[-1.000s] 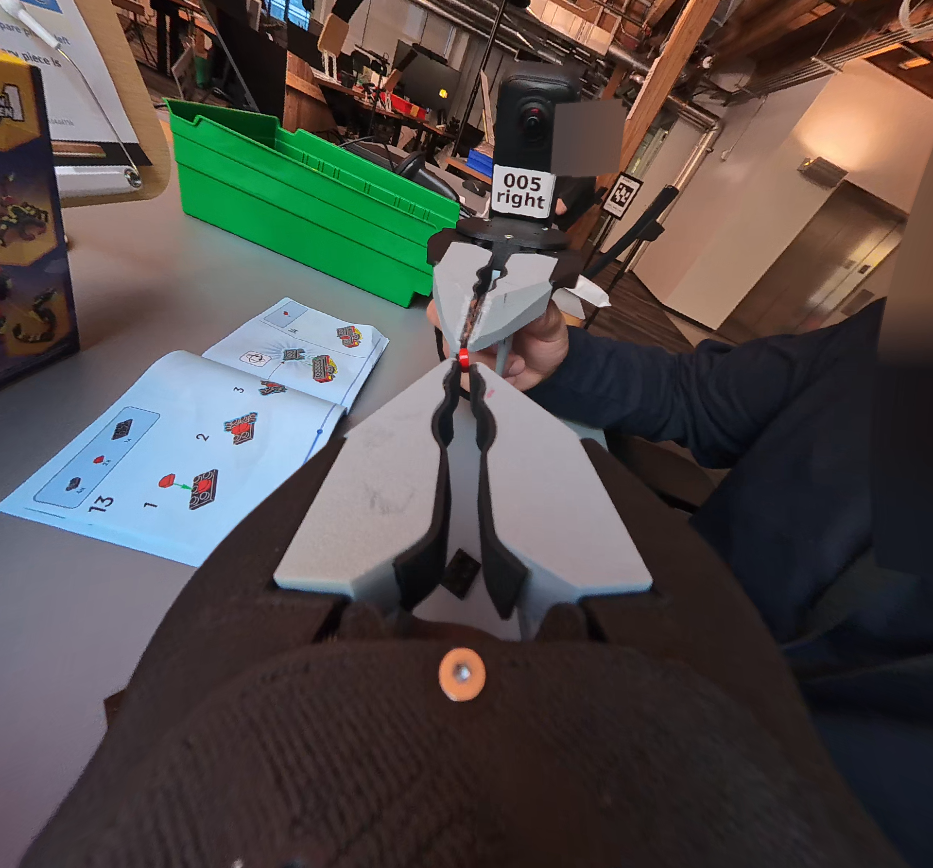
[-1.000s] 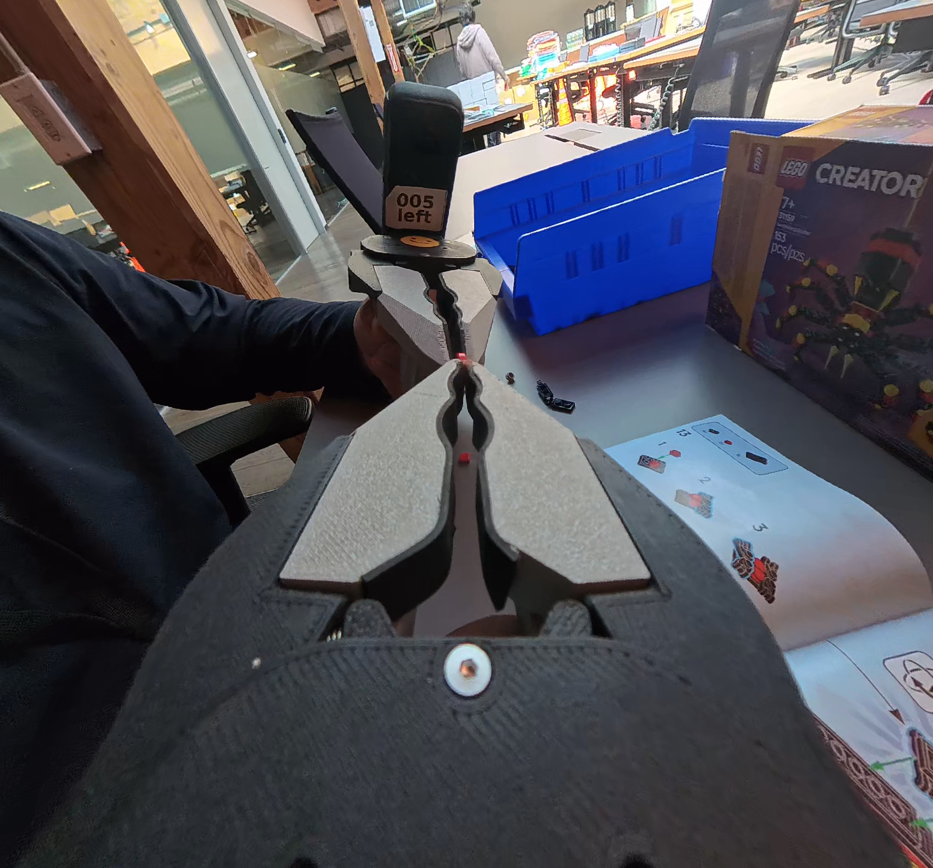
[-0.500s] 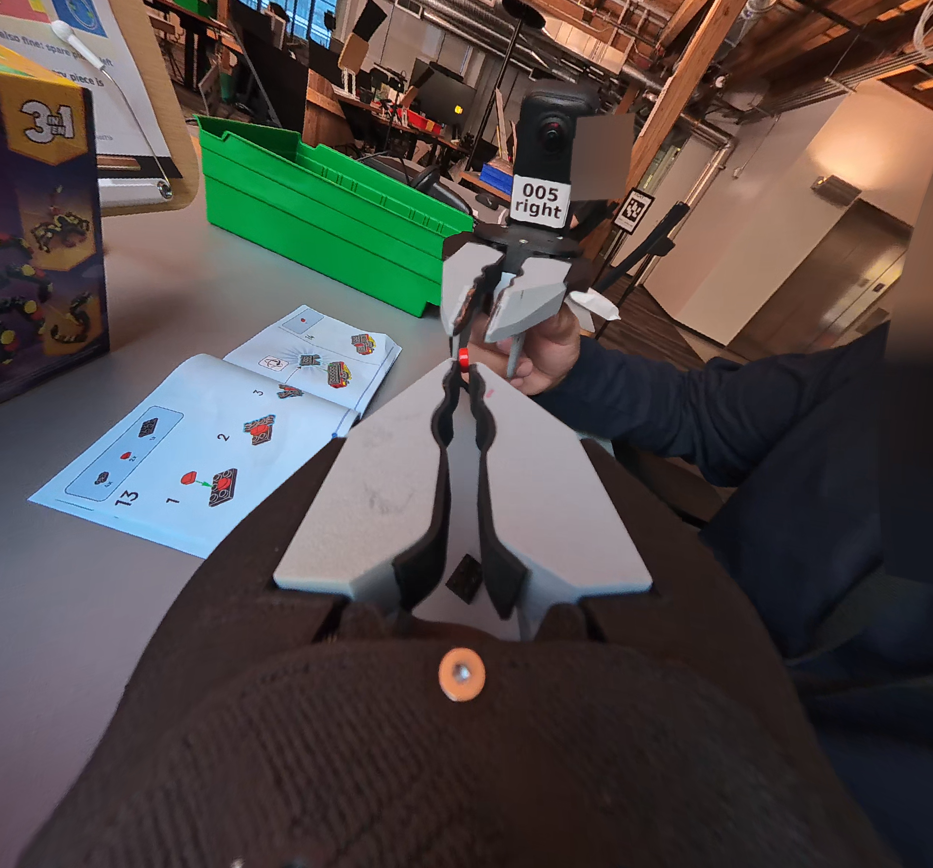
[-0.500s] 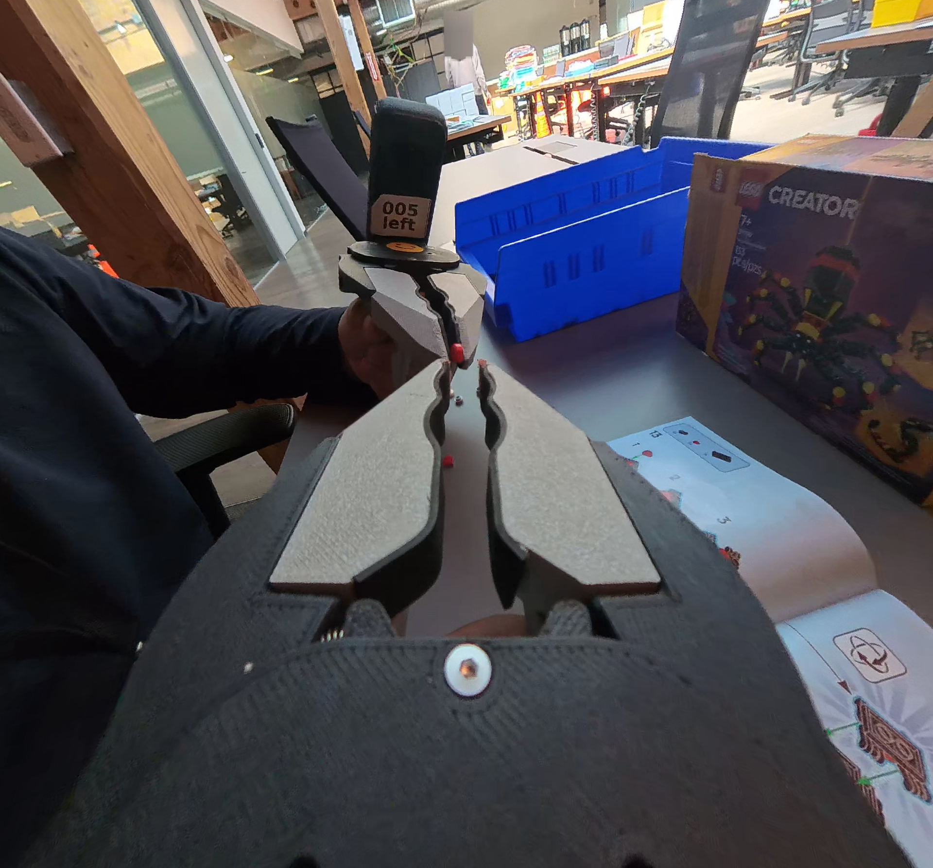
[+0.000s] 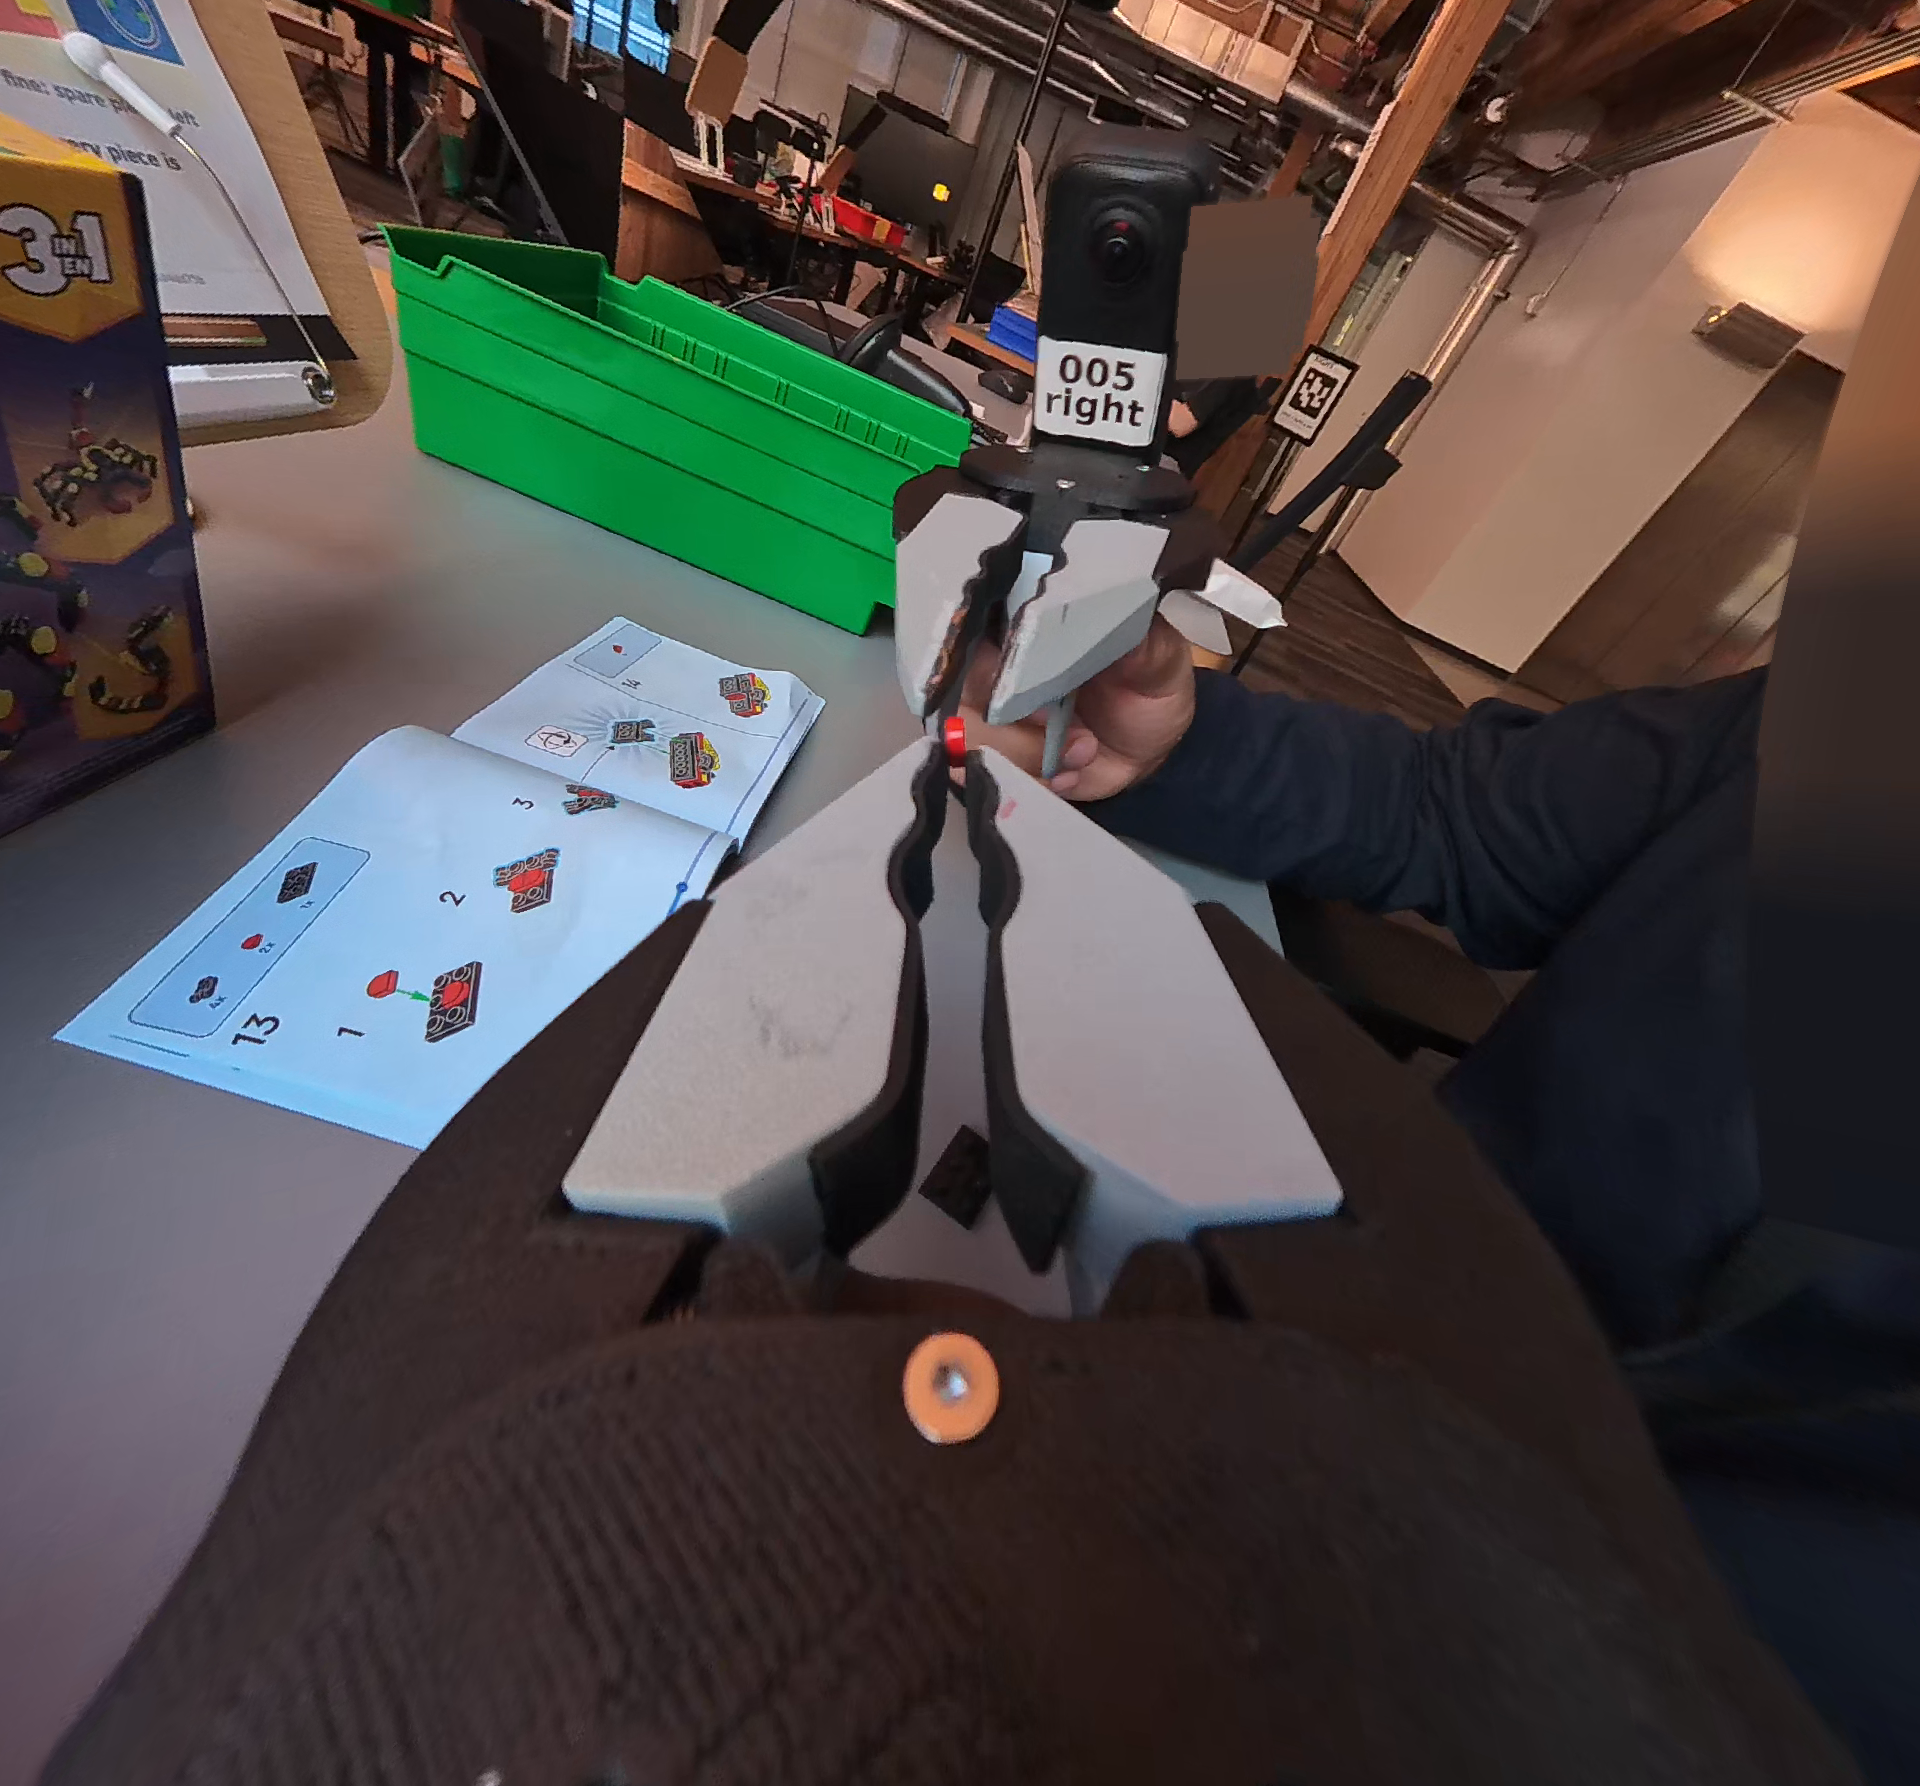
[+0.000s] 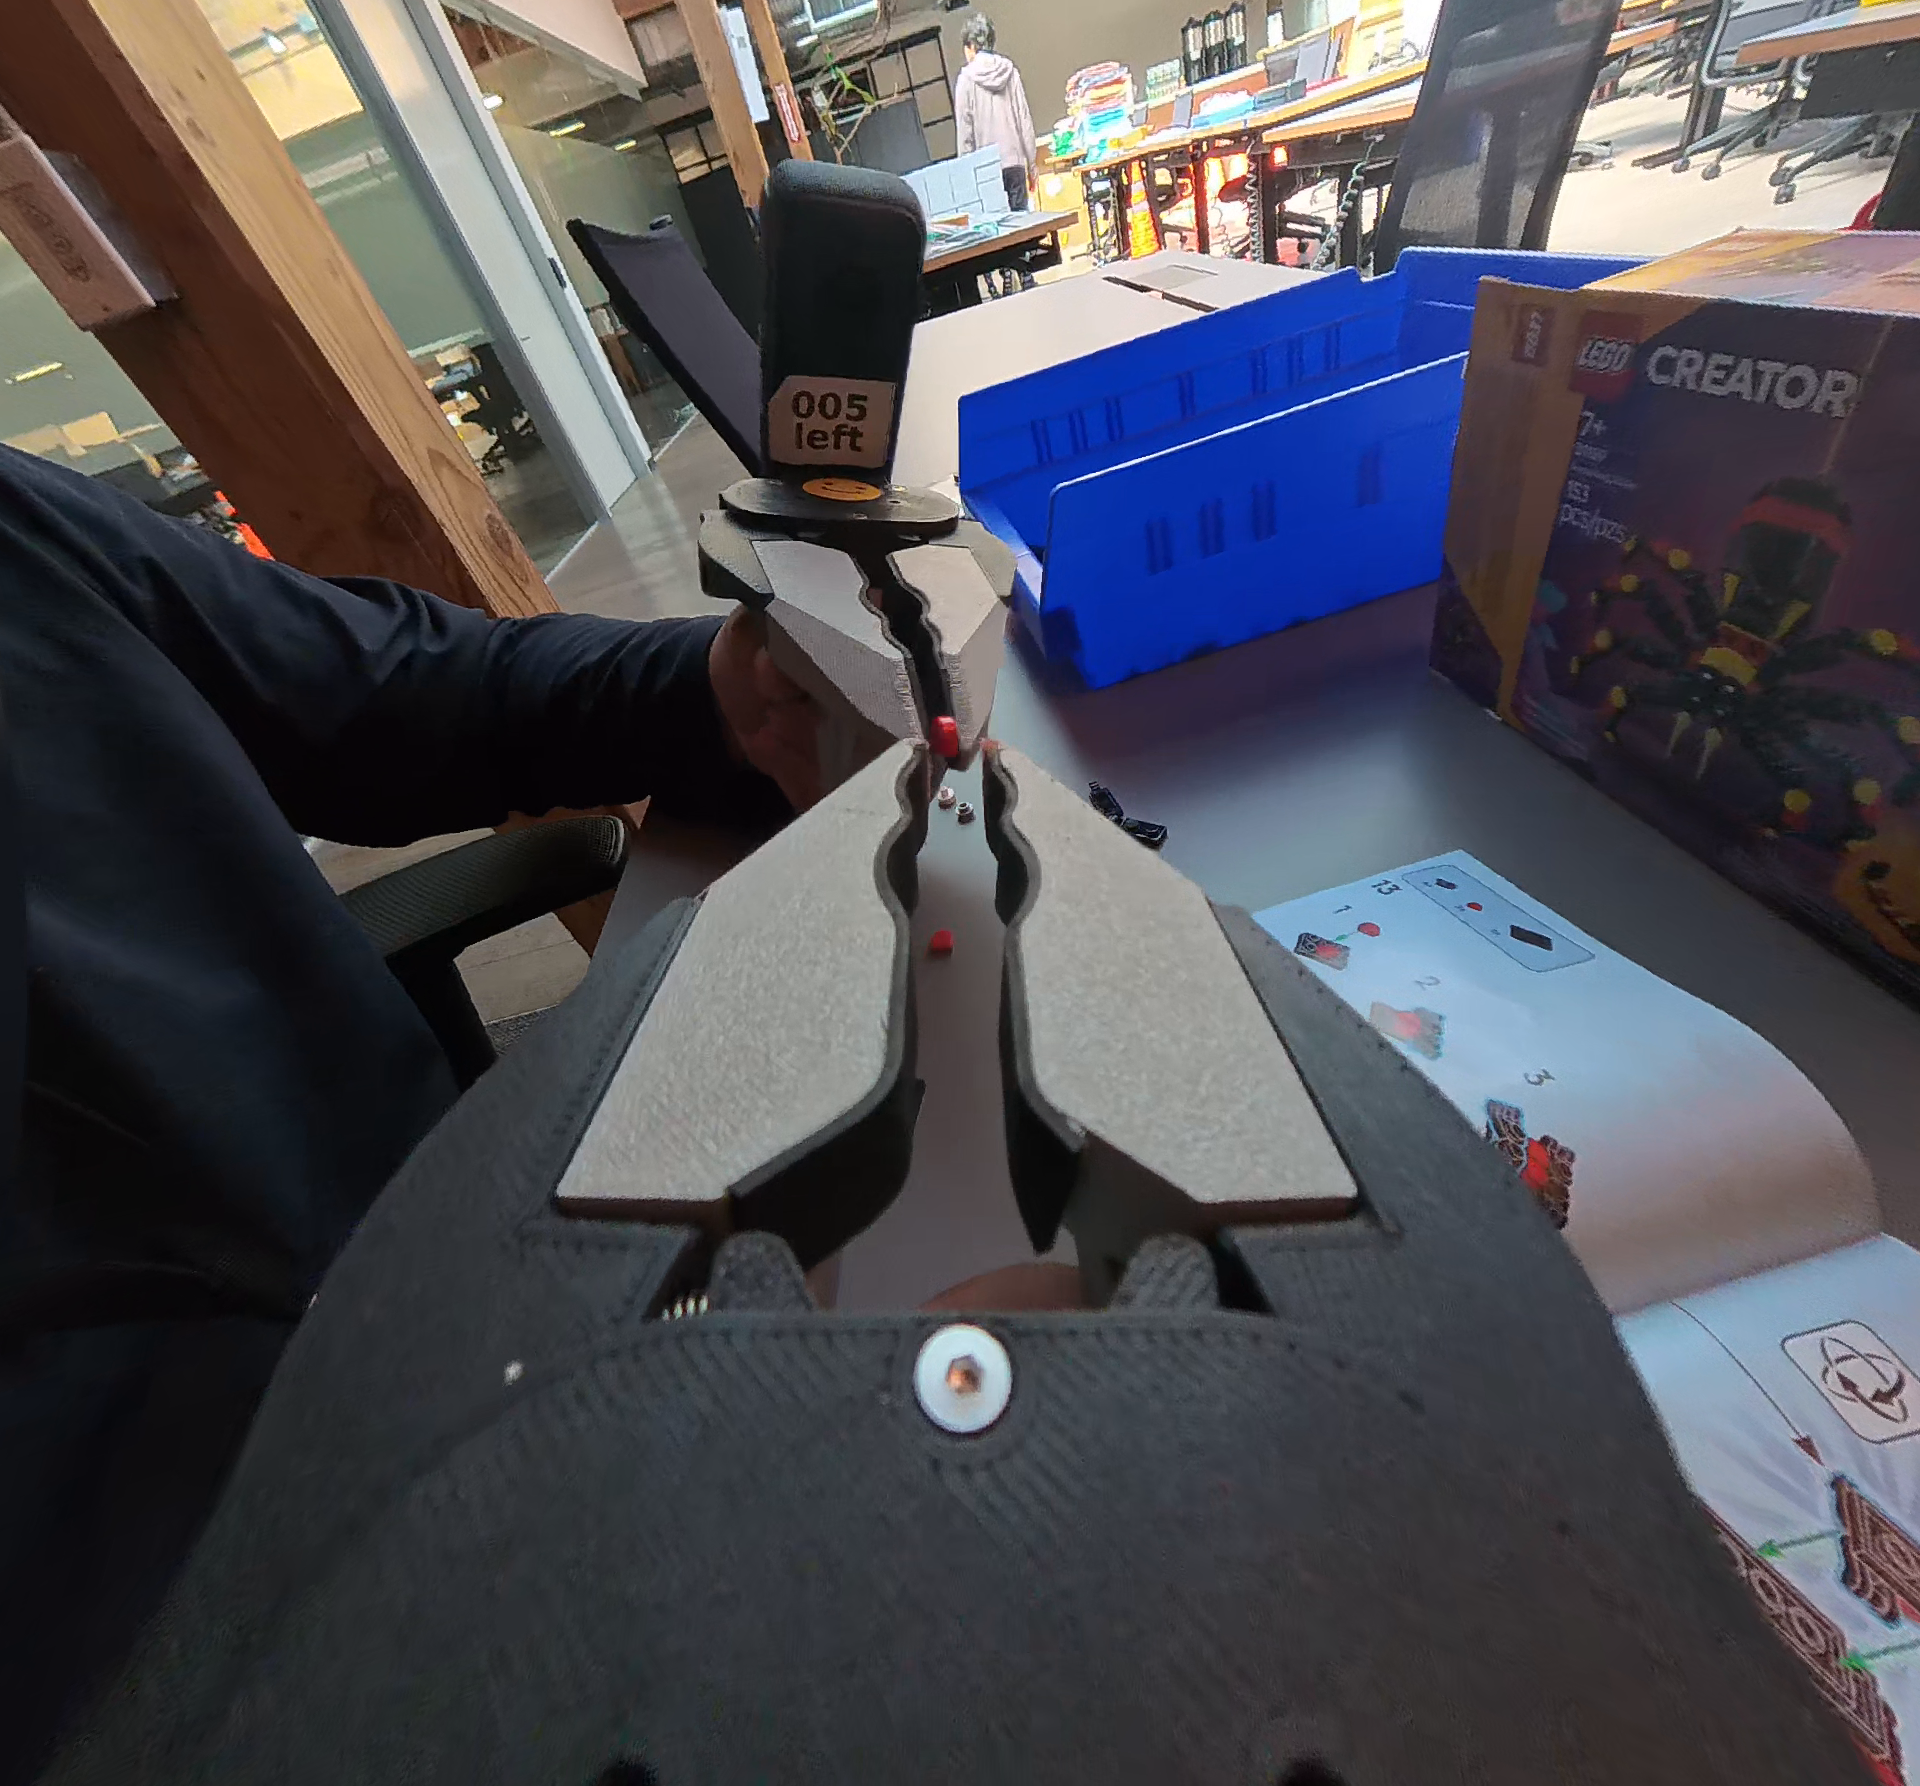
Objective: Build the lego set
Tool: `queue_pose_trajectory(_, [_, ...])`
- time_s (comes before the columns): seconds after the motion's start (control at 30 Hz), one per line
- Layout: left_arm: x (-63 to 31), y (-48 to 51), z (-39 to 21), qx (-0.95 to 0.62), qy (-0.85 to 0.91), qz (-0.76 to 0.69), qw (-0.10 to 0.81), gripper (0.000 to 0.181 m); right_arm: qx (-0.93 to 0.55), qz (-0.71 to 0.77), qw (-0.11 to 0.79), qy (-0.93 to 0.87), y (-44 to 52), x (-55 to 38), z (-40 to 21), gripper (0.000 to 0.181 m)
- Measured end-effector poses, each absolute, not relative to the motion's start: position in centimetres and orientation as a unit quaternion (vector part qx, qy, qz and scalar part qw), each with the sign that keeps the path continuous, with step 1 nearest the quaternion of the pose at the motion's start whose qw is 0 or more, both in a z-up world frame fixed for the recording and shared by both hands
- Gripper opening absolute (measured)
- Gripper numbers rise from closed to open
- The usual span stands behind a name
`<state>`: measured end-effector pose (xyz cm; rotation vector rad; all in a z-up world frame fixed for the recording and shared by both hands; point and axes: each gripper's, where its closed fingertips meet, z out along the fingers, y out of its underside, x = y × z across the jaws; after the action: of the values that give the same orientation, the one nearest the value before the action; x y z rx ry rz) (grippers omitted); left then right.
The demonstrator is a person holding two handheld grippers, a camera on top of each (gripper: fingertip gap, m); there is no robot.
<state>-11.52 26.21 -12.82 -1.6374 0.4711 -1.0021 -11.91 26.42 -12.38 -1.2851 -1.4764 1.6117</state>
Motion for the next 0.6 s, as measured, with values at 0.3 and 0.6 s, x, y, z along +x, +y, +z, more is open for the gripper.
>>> queue_pose_trajectory(0.3, [-10.94, 25.82, -13.07, -0.693, 0.215, -0.422, 0.543, 0.000, -0.477, 0.609, 0.286, -0.565, 25.62, -12.05, -12.68, 0.004])
queue_pose_trajectory(0.6, [-10.73, 25.57, -13.22, -0.700, 0.215, -0.425, 0.531, 0.000, -0.460, 0.589, 0.310, -0.587, 25.41, -11.93, -12.80, 0.002])
